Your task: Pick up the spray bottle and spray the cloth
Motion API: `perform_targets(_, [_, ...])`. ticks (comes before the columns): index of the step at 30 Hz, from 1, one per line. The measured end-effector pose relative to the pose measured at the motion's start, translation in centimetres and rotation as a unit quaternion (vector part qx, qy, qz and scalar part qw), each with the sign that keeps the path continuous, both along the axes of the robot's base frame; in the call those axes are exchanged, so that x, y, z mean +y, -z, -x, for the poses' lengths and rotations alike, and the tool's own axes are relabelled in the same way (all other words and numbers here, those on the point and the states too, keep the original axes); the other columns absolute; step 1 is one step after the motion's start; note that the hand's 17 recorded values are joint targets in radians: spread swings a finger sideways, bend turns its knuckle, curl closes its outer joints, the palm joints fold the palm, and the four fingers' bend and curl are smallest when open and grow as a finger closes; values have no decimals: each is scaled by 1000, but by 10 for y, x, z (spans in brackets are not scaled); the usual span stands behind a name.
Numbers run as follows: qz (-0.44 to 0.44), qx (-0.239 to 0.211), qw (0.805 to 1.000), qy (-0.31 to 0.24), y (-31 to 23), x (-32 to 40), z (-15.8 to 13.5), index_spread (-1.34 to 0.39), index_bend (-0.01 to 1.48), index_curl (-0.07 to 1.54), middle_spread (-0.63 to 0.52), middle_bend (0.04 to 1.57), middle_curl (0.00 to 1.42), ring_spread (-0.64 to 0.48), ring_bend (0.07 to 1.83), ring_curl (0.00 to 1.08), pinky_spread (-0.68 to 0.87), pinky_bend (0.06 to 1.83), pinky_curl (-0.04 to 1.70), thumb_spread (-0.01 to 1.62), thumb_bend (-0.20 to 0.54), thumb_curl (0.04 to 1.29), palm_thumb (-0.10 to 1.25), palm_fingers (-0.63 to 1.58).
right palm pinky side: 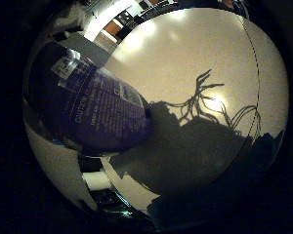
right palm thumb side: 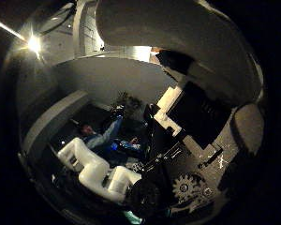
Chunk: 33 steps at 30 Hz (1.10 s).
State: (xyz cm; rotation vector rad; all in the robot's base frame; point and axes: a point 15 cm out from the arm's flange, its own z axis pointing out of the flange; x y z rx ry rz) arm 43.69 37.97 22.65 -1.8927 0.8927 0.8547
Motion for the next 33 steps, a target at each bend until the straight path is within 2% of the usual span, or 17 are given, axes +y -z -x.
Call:
perform_targets(2, [-2, -4, 1000, -4, 0, 0, 1, -305, 471, 511, -154, 1082, 510, -154, 1214, 458, -392, 1250, 529, 971, -29, 496, 885, 1039])
perform_targets(8, [-2, -6, 1000, -4, 0, -1, 0, -423, 176, 458, -171, 773, 449, -162, 1180, 457, -437, 1272, 510, 958, -30, 455, 842, 908])
perform_targets(14, [0, -7, 1000, -4, 0, -3, -1, -459, 180, 424, -170, 606, 423, -203, 1110, 442, -371, 1198, 479, 961, -30, 417, 787, 501])
perform_targets(19, [4, -9, 1000, -2, 1, -9, -5, -442, 230, 436, -118, 546, 405, -181, 979, 394, -143, 1046, 407, 952, -29, 391, 747, 275])
perform_targets(25, [19, -20, 1000, 0, 3, -26, -15, -413, 222, 422, -80, 450, 373, -113, 831, 331, 135, 991, 315, 948, -27, 369, 737, 203])
perform_targets(33, [32, -24, 999, 18, 6, -55, -31, -387, 184, 395, -60, 379, 359, -74, 744, 295, 280, 972, 214, 951, -27, 355, 721, 217])
